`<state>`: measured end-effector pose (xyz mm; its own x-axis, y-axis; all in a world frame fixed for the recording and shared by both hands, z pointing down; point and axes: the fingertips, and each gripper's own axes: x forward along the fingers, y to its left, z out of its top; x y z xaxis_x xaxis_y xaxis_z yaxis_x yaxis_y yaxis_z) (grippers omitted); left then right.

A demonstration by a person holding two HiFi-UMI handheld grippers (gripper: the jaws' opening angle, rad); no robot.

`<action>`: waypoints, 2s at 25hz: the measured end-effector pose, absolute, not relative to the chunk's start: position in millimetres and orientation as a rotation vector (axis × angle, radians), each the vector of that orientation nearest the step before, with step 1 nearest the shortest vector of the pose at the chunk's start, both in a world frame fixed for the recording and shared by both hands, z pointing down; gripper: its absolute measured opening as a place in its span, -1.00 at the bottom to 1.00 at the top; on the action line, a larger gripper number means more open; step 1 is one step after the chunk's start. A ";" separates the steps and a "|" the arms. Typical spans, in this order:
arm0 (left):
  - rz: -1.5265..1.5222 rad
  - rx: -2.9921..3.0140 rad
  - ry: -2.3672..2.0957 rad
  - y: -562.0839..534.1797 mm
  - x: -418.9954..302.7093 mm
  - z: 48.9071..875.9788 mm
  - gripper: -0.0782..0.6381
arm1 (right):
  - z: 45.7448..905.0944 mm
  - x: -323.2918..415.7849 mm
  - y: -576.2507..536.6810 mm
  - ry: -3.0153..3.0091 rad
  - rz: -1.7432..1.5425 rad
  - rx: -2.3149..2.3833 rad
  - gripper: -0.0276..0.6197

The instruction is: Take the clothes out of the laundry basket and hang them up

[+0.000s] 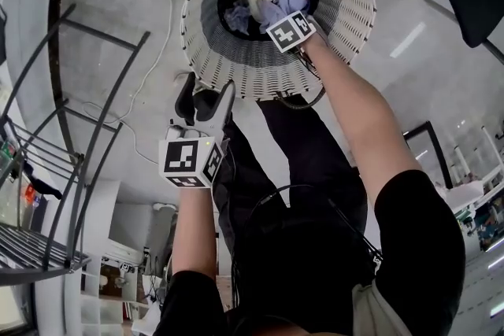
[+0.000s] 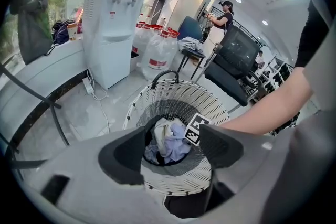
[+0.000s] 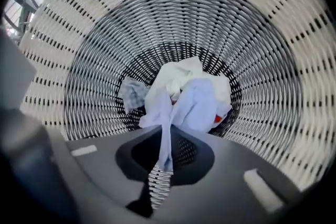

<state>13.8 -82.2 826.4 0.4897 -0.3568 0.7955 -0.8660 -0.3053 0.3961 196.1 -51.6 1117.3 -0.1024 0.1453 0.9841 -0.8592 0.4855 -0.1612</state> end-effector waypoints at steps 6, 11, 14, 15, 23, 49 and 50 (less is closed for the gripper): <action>0.733 1.915 -1.009 -84.5 17.1 816.4 0.14 | 1078.7 190.7 -60.0 -1.522 0.931 0.700 -0.84; 0.736 1.954 -0.992 -82.0 15.6 801.9 0.14 | 1031.6 191.3 -69.5 -1.610 0.927 0.745 -0.84; 0.733 1.986 -0.983 -82.4 14.8 787.5 0.14 | 996.0 190.8 -74.2 -1.654 0.932 0.783 -0.84; 0.734 1.998 -0.978 -82.4 15.0 781.4 0.14 | 983.3 190.3 -74.5 -1.665 0.939 0.797 -0.84; 0.731 2.095 -0.926 -79.1 15.2 719.8 0.14 | 868.2 188.9 -79.7 -1.744 1.011 1.006 -0.84; 0.697 2.328 -0.900 -77.9 -6.2 538.2 0.15 | 466.9 170.6 -115.4 -2.176 0.982 1.259 -0.84; 0.692 2.334 -0.897 -77.1 -5.4 535.9 0.15 | 453.9 167.6 -114.9 -2.203 0.972 1.251 -0.84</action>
